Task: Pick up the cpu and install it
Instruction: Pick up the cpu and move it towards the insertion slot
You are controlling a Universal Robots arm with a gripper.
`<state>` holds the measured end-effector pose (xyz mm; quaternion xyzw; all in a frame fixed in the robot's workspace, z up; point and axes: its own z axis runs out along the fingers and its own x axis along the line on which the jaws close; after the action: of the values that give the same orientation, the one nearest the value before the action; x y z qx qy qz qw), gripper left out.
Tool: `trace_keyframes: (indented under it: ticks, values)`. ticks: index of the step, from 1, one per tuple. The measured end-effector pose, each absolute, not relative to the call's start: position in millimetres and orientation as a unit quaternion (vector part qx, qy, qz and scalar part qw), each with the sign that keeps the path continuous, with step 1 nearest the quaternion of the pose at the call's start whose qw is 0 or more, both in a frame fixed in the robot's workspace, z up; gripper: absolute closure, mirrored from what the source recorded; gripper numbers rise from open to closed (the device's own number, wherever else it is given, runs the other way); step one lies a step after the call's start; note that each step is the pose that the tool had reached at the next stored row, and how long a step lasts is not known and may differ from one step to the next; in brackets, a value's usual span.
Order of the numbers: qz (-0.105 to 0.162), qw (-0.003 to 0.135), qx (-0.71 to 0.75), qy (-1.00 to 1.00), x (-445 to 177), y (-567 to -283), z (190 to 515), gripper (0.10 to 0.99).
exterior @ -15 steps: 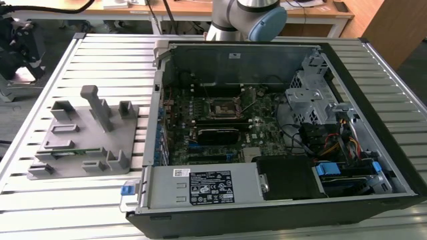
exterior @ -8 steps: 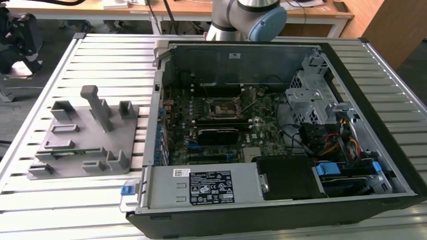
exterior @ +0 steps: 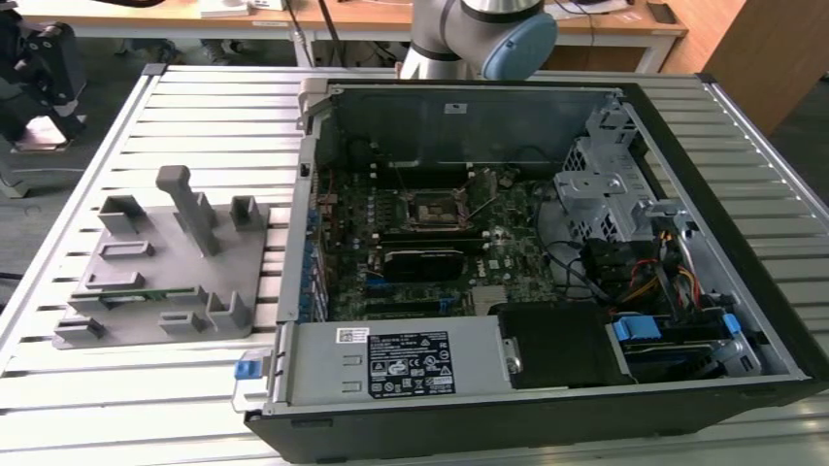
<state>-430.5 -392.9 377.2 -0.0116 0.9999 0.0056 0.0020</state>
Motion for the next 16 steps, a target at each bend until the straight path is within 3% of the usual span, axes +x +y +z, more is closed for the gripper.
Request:
trace_keyframes:
  ticks: [16]
  values:
    - [0.006, 0.002, -0.012, 1.0, -399.7, -392.4, 377.1, 0.561]
